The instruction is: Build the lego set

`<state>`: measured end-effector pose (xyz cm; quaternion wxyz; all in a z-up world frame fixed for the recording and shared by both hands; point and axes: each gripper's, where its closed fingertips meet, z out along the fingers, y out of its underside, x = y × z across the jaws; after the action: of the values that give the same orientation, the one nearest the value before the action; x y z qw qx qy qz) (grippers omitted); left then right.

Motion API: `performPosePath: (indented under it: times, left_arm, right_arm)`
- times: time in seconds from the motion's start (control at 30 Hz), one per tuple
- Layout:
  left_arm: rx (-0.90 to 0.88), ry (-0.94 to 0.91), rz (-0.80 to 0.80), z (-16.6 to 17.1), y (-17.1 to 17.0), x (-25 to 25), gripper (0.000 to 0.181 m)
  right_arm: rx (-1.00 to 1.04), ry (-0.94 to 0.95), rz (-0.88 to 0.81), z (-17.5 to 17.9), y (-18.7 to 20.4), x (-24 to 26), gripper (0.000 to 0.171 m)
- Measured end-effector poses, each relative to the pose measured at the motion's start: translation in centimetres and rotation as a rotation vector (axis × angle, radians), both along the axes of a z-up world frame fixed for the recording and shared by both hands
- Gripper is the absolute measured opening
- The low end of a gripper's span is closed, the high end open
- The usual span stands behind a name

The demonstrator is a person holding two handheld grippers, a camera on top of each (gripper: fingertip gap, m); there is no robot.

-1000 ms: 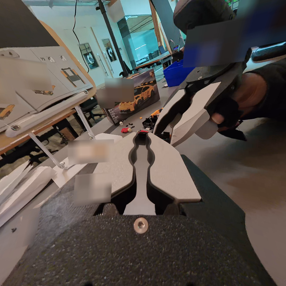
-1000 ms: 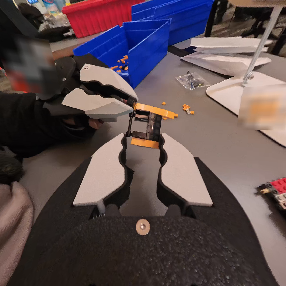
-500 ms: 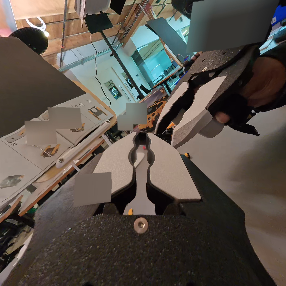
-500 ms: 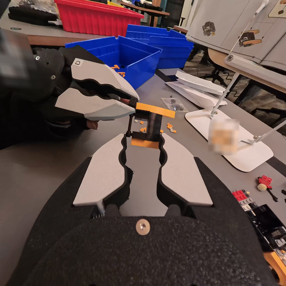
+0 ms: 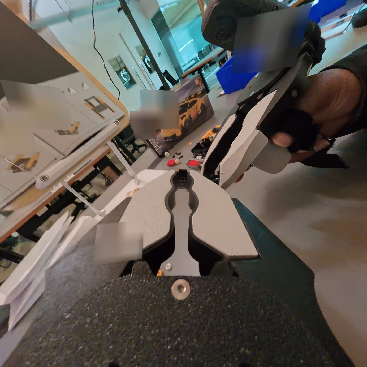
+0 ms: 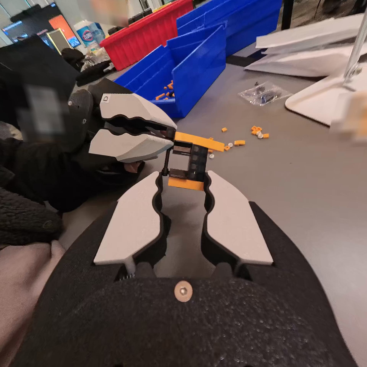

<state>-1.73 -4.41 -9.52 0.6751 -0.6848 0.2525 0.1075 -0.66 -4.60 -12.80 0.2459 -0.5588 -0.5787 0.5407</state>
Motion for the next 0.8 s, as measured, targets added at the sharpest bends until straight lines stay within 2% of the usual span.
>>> performPosePath:
  times: [0.3, 0.57, 0.67, 0.8]
  left_arm:
    - [-0.194, -0.213, -0.015, -2.2, 0.6, -0.8, 0.008]
    - [-0.295, -0.294, 0.002, -3.8, 0.8, -1.2, 0.008]
    - [-0.307, -0.388, -0.001, -3.5, 0.9, -1.7, 0.008]
    - [-0.313, -0.477, 0.001, -3.2, 0.8, -2.5, 0.008]
  right_arm:
    - [-0.039, -0.087, -0.006, -1.5, 0.7, 0.0, 0.040]
    - [-0.068, -0.190, -0.017, -3.1, 1.1, 0.3, 0.040]
    - [-0.140, -0.197, -0.009, -2.9, 1.6, 0.5, 0.040]
    - [-0.341, -0.146, 0.062, -1.4, 1.2, 0.7, 0.040]
